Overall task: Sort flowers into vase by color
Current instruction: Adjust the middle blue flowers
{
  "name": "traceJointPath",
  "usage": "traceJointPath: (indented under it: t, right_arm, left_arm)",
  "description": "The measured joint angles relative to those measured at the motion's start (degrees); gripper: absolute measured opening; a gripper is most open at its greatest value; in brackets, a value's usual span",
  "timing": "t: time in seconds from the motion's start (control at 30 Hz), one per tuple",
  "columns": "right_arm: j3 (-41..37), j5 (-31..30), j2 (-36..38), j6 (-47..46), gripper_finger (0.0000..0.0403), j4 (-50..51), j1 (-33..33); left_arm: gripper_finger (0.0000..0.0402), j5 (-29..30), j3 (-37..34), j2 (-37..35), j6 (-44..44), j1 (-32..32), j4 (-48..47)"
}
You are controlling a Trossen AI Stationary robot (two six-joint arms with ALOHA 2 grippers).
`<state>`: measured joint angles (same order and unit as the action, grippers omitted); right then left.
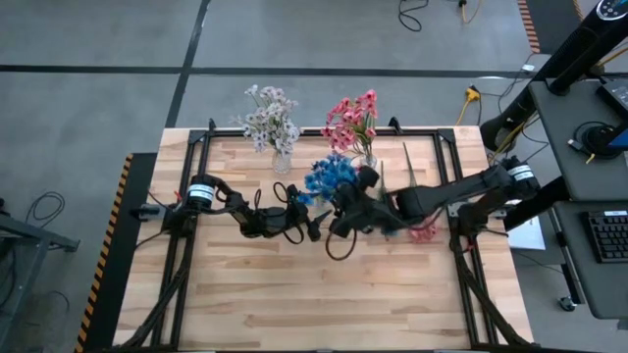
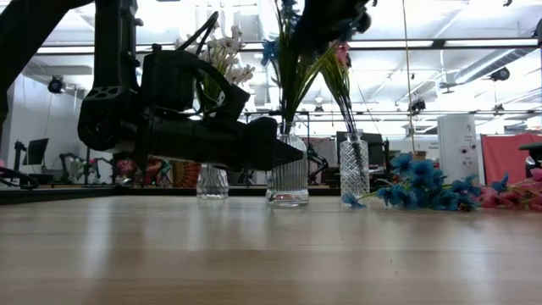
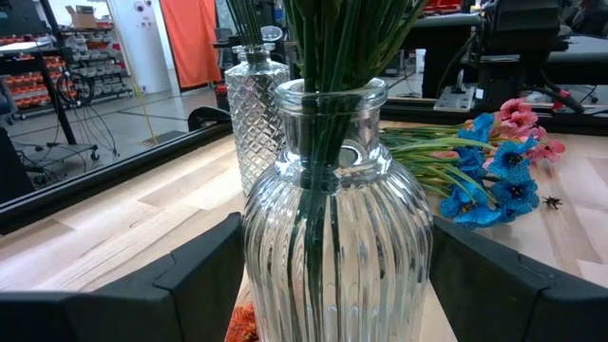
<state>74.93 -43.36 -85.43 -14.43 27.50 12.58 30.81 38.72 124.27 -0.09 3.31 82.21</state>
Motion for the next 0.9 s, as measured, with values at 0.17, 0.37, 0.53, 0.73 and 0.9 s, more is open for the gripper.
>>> traceJointPath:
  t: [0.17,0.37,0.53,0.73,0.9]
  right_arm:
    - [-0.5,4.3,-0.1,3.8,0.0187,-3.9,-3.1]
    - [-0.5,5.0,-0.7,6.5,0.0187,-4.8,-4.5]
    - [-0.3,7.3,-2.5,7.5,0.0187,-7.2,-5.5]
    - [-0.4,3.3,-3.5,8.0,0.0182,-7.4,-5.6]
    - [-0.4,3.3,-3.5,7.0,0.0131,-7.7,-5.6]
  left_arm:
    - [0.0283,0.0,0.0,0.0,0.0,0.0,0.0]
    - [0.0283,0.0,0.0,0.0,0.0,0.0,0.0]
    - [0.0283,0.0,0.0,0.0,0.1,0.0,0.0]
    - [0.0283,0.1,0.3,0.0,0.3,0.0,-0.3]
    - [0.0283,0.0,0.3,0.0,0.5,0.0,-0.3]
